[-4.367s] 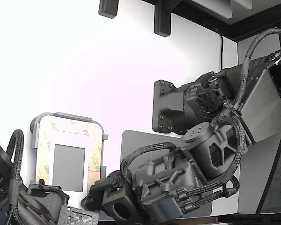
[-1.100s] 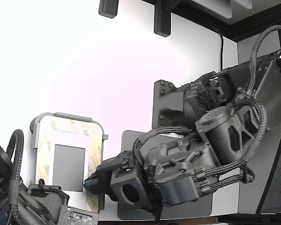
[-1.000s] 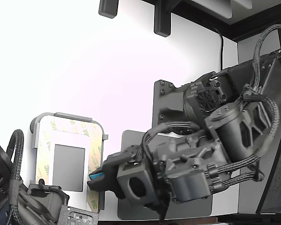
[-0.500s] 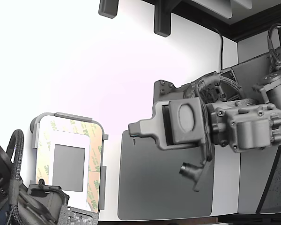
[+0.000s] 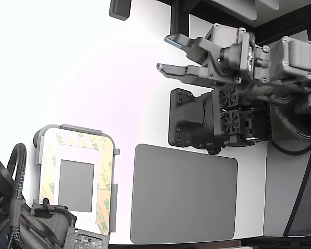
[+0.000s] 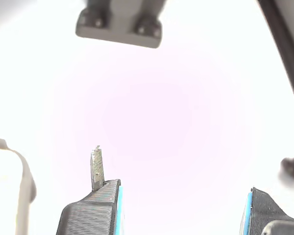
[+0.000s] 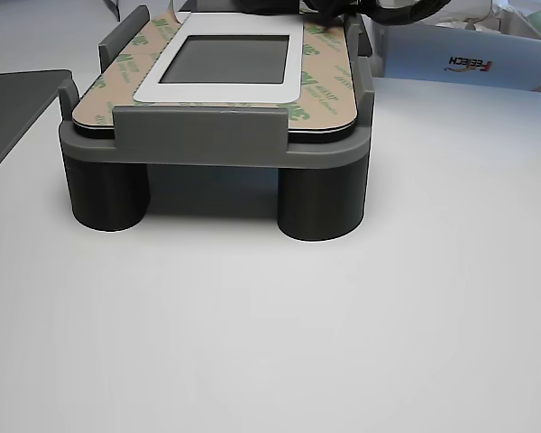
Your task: Peel off protective film from adhesive tape.
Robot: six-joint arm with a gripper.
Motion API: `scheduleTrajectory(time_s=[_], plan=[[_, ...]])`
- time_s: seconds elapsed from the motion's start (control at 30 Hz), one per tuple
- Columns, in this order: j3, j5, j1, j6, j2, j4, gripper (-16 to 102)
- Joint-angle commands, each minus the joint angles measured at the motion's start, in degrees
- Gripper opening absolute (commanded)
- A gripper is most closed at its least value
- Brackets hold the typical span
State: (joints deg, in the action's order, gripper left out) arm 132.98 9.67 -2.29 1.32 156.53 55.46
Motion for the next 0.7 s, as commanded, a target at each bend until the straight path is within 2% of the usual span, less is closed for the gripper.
scheduleTrajectory(time_s=[0.0, 0.07, 0.17, 0.3, 0.67], plan=[[8.88, -0.09, 2.90, -9.93, 8.53, -0.53, 100], [13.62, -0.18, 2.90, -9.49, 12.92, -0.70, 100], [14.41, -0.70, 2.90, -9.40, 12.83, 0.97, 100], [16.52, -5.54, 2.81, -6.06, 10.72, -0.09, 100], [18.19, -4.31, 2.99, -7.21, 12.74, 0.09, 100]])
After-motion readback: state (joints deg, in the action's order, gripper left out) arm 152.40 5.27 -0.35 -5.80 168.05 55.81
